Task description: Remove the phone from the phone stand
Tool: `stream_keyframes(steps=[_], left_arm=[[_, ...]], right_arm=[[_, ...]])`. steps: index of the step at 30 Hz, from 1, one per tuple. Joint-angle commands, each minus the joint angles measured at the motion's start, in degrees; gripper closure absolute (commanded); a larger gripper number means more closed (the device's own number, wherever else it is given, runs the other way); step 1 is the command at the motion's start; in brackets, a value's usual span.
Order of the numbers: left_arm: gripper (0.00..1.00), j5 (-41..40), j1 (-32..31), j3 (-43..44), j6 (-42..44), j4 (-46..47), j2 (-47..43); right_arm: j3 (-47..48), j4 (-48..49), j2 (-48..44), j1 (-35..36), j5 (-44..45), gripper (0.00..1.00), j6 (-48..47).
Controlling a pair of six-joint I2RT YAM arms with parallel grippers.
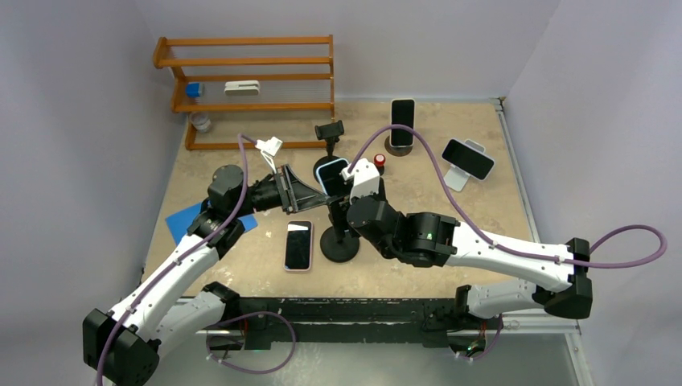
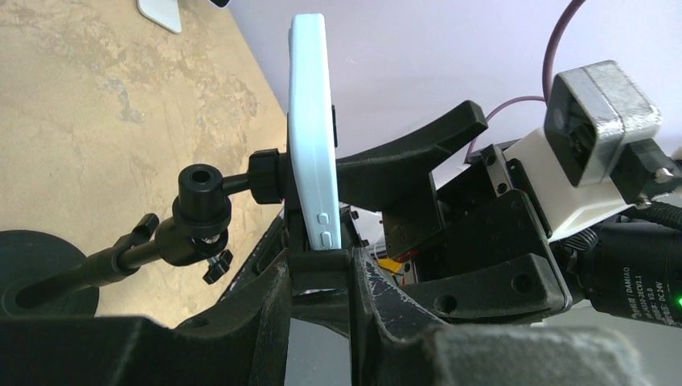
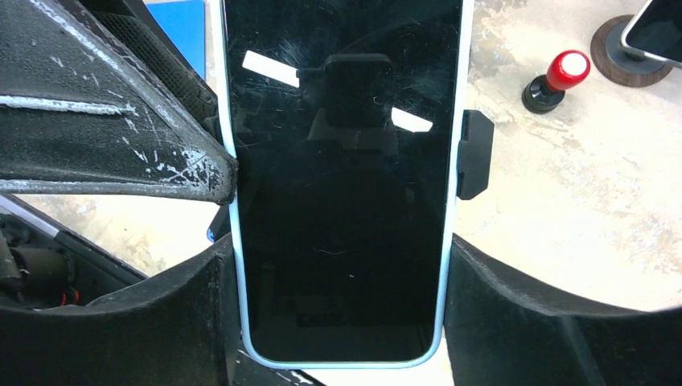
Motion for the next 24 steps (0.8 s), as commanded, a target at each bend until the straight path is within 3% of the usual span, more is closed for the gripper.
stream_keyframes(steps=[1,7,8,9,24], left_arm=[[1.00,1.3,-0.2,-0.1,0.8,0.5,-1.1],[1.00,1.5,-0.2,-0.2,1.8,0.1,-1.9],[1.00,1.4,-0.2,-0.3,2.0,0.1,-2.1],[1.00,1.4,-0.2,-0.4,2.1,0.1,-2.1],[1.00,-0.2,0.0,-5.3,2.8,4.7,-3.9]], right_arm=[[1.1,1.0,-1.9,-0.5,2.2,0.44,0.1],[-0.6,0.9,-4.2,-1.8,2.1,0.73,-0.3],[-0.9,0.8,-4.4,-2.2,1.9,0.82,-0.3],[-1.3,0.7,-4.7,-2.5,2.0,0.98,0.2],[-5.7,0.5,-7.5,-5.9,-0.1,1.00,3.0]])
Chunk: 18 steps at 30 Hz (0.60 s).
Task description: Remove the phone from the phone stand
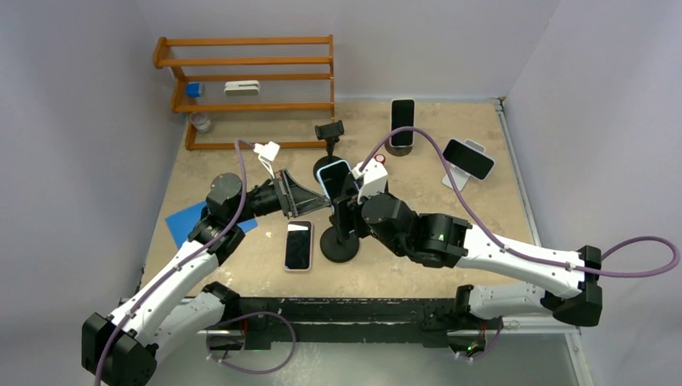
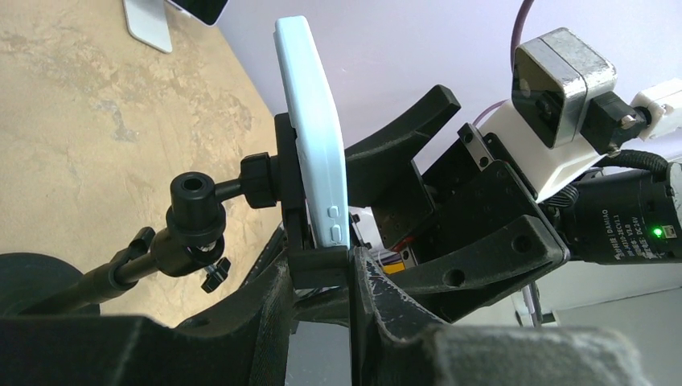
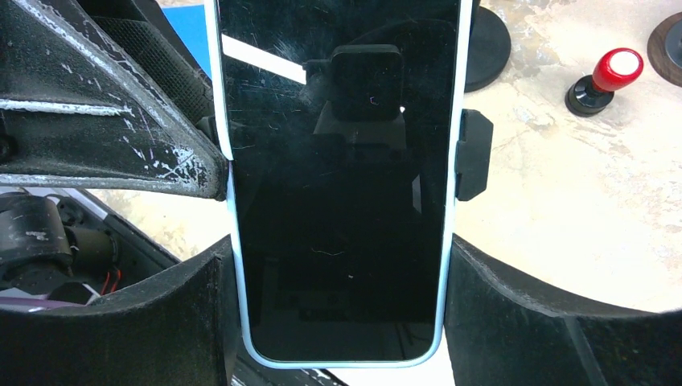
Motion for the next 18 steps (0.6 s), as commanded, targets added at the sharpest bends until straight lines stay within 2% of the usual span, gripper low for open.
stream_keyframes(steps=[1,18], left_arm=[[1.00,0.9,0.7,-2.0,1.7,0.3,-1.6],[1.00,-0.7,0.9,-3.4,1.6,-0.8,-3.1]], right_arm=[[-1.2,-3.4,-3.1,-2.8,7.1,1.00,3.0],[-2.5,-2.8,-5.4,-2.9,5.9,1.00,3.8]])
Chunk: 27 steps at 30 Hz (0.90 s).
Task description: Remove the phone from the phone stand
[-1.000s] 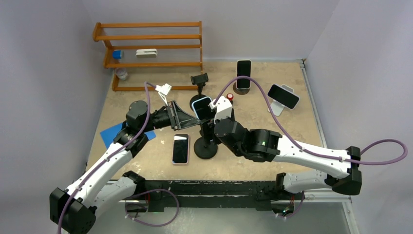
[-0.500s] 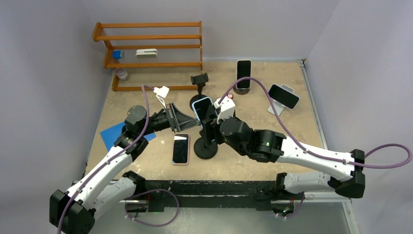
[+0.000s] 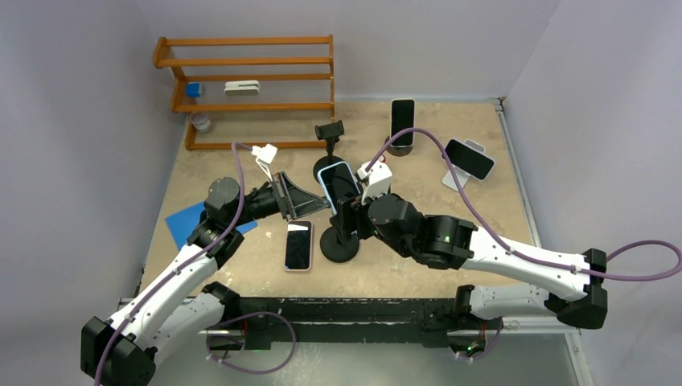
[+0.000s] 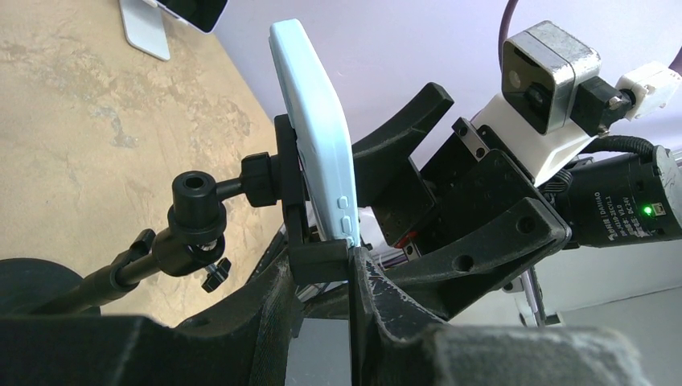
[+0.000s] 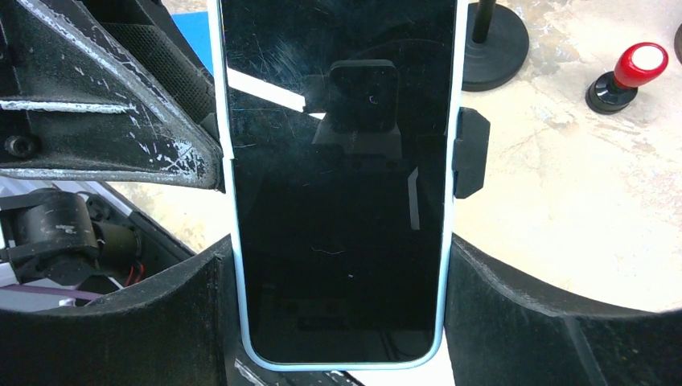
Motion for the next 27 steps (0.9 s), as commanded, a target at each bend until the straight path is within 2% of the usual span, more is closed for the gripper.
stream_keyframes(steps=[1,27], left_arm=[[1.00,-0.2,0.9,-1.5,1.8,-3.3,-1.6],[1.00,0.9,0.9,-1.5,2.7,-2.7,0.8]], right_arm=[[-0.7,-4.2,-3.3,-2.6,7.8,1.00,2.6],[1.7,4.4,-6.1,-2.6,1.1,1.00,1.7]])
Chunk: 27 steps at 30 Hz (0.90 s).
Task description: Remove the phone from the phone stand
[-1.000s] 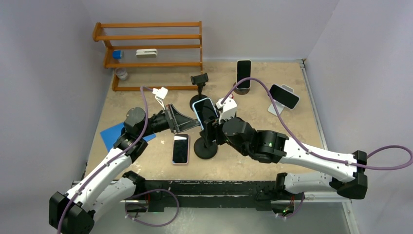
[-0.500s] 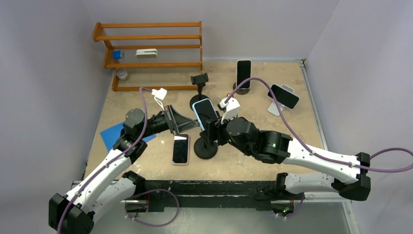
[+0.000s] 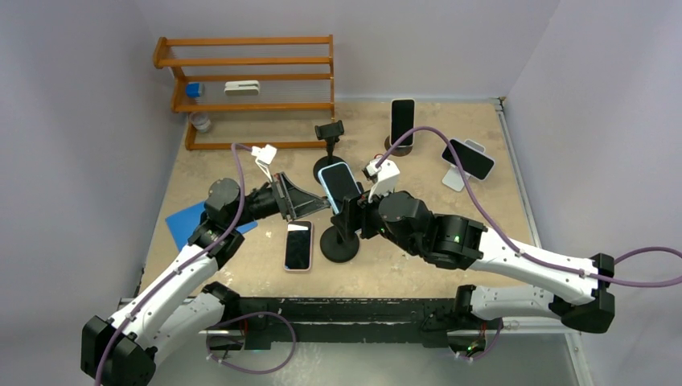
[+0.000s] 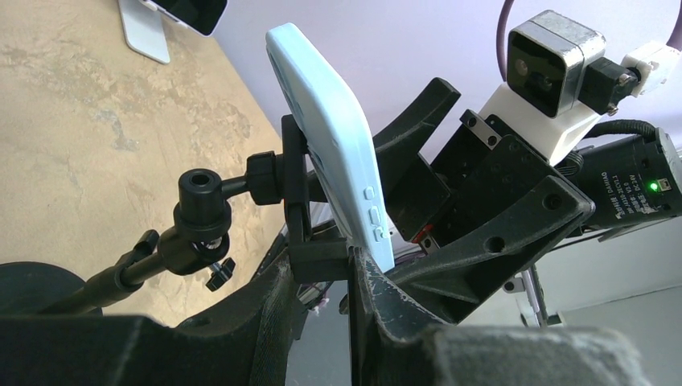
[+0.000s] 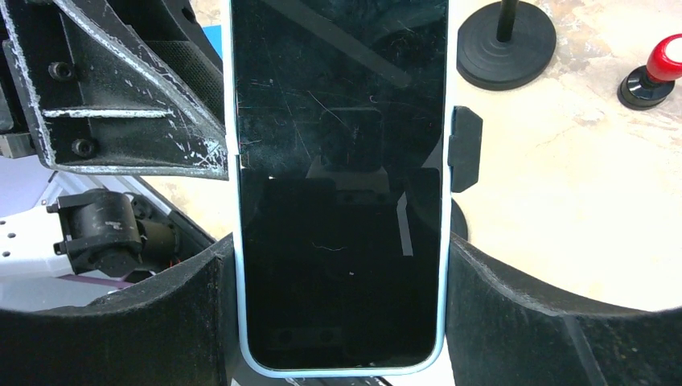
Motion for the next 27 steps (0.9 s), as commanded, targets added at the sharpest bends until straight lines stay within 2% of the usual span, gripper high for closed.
stream_keyframes(steps=[1,17,23,27], left_arm=[[1.00,0.8,0.9,-0.3,2.7,-4.1,0.9],[1.00,1.8,0.8,1.5,3.1,-4.7,1.5],[0.91,2.5,0.8,2.2,3.0,-5.0,1.6],[0.81,2.7,0.8,2.7,3.0,-5.2,1.5]], right_arm=[[2.5,3.8,-3.5,-1.5,4.6,1.00,-0.3],[3.3,9.0,-6.2,-1.5,-2.0,1.00,-1.6],[3.9,9.6,-6.7,-1.5,-3.4,1.00,-1.9],[4.2,10.0,-7.1,-1.5,-4.1,1.00,-2.0]])
